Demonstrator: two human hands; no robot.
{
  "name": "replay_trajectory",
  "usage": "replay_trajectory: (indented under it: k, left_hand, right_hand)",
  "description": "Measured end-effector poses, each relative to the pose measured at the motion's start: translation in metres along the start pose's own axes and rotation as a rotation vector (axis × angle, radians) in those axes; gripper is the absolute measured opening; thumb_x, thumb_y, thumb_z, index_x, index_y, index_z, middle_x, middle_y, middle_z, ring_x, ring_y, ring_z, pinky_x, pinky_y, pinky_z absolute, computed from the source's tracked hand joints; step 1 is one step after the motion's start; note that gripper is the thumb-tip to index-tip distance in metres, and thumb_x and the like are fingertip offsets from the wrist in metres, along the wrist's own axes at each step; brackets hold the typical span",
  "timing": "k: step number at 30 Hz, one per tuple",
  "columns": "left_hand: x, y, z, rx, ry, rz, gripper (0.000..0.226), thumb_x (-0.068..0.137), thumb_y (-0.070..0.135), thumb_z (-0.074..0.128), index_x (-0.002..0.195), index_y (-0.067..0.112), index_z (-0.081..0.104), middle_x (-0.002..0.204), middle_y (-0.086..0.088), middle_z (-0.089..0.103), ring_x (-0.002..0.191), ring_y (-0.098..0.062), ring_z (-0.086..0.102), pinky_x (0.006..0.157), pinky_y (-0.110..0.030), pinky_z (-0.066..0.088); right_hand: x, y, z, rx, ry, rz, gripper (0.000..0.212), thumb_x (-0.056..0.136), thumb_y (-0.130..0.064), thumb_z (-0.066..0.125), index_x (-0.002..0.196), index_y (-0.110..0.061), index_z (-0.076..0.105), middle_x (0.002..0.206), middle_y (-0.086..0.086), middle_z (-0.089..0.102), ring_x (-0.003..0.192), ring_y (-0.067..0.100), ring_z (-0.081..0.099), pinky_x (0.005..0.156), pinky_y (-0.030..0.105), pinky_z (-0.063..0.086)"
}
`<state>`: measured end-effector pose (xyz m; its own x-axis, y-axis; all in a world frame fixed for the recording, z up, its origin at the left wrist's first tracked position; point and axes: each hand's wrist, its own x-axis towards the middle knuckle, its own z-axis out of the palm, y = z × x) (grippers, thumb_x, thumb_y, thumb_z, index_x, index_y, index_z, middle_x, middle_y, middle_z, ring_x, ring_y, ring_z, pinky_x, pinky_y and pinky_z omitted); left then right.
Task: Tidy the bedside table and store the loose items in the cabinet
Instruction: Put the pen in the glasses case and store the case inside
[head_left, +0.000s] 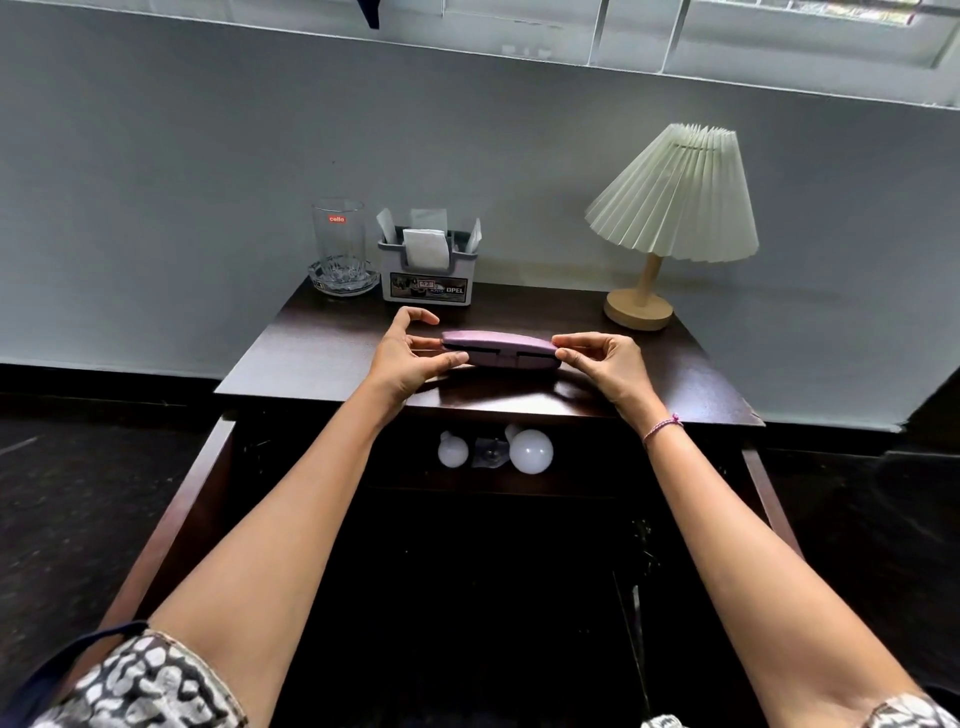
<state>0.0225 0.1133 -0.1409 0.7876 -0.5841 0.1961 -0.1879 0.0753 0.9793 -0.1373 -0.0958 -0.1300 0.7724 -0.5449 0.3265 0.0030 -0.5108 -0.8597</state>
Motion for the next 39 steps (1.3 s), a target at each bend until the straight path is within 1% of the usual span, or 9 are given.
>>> replay_trajectory:
  k: [7,13,18,22,25,28,32,36,39]
  left_hand:
    - [-0.001,0.003,0.002,-0.100,-0.001,-0.046,0.052,0.067,0.006,0.081,0.104,0.026,0.049,0.091,-0.010,0.055,0.086,-0.017,0.061,0.062,-0.019,0.056]
    - [-0.001,0.004,0.002,-0.135,0.005,-0.066,0.060,0.067,0.004,0.080,0.112,0.024,0.045,0.091,-0.009,0.054,0.087,-0.018,0.061,0.064,-0.021,0.057]
    - [-0.001,0.001,0.002,-0.053,0.020,-0.029,0.068,0.068,0.012,0.080,0.125,0.024,0.044,0.100,-0.008,0.058,0.104,-0.024,0.059,0.088,-0.037,0.053]
    - [-0.007,0.003,0.015,0.442,0.066,0.220,0.079,0.072,0.020,0.076,0.140,0.018,0.034,0.130,-0.009,0.048,0.124,-0.021,0.042,0.102,-0.027,0.036]
    - [-0.013,0.005,0.035,0.912,0.033,0.486,0.084,0.076,0.022,0.068,0.145,0.006,0.023,0.147,-0.013,0.035,0.138,-0.026,0.026,0.115,-0.029,0.019]
    - [-0.012,0.006,0.055,1.243,0.017,0.583,0.076,0.084,0.018,0.057,0.147,0.006,0.017,0.153,-0.010,0.028,0.144,-0.022,0.020,0.120,-0.037,0.010]
    - [-0.006,0.009,0.063,1.381,0.052,0.558,0.058,0.091,0.003,0.037,0.146,0.003,0.020,0.151,-0.013,0.032,0.143,-0.023,0.025,0.119,-0.039,0.008]
    - [-0.006,0.006,0.062,1.317,0.063,0.531,0.049,0.093,0.000,0.029,0.142,0.003,0.032,0.145,-0.013,0.042,0.137,-0.022,0.035,0.118,-0.035,0.014]
    - [-0.009,0.006,0.061,1.273,0.103,0.541,0.049,0.090,-0.004,0.031,0.139,0.002,0.038,0.140,-0.014,0.048,0.134,-0.024,0.041,0.118,-0.033,0.018]
  right_hand:
    - [-0.003,-0.011,0.020,-0.452,-0.052,-0.296,0.068,0.069,-0.018,0.080,0.129,-0.001,0.053,0.131,0.015,0.057,0.124,0.022,0.052,0.110,0.028,0.035]
    - [-0.008,-0.014,0.035,-0.633,-0.020,-0.391,0.062,0.078,-0.012,0.072,0.134,-0.004,0.048,0.133,0.013,0.056,0.125,0.024,0.052,0.109,0.028,0.035]
    - [-0.011,-0.015,0.036,-0.666,0.019,-0.405,0.055,0.079,-0.010,0.070,0.130,-0.003,0.052,0.130,0.014,0.058,0.122,0.024,0.054,0.109,0.027,0.035]
    - [-0.011,-0.013,0.038,-0.701,0.047,-0.419,0.051,0.080,-0.006,0.068,0.129,-0.001,0.053,0.128,0.016,0.059,0.122,0.026,0.054,0.108,0.025,0.033]
    - [-0.010,-0.012,0.039,-0.712,0.067,-0.419,0.050,0.080,-0.003,0.066,0.128,-0.001,0.054,0.126,0.016,0.060,0.120,0.027,0.055,0.107,0.026,0.034]
    - [-0.010,-0.012,0.040,-0.723,0.084,-0.436,0.050,0.078,-0.001,0.067,0.126,-0.001,0.056,0.123,0.016,0.062,0.116,0.027,0.057,0.105,0.027,0.037]
    - [-0.011,-0.012,0.040,-0.718,0.088,-0.452,0.050,0.076,0.002,0.067,0.125,0.000,0.056,0.122,0.017,0.062,0.114,0.029,0.059,0.104,0.031,0.040]
    - [-0.011,-0.015,0.040,-0.765,0.080,-0.480,0.050,0.076,0.004,0.065,0.125,0.002,0.055,0.122,0.018,0.062,0.115,0.031,0.058,0.105,0.035,0.041]
    - [-0.008,-0.020,0.044,-0.981,0.030,-0.491,0.056,0.085,-0.003,0.055,0.138,0.000,0.039,0.131,0.017,0.053,0.122,0.029,0.050,0.112,0.040,0.033]
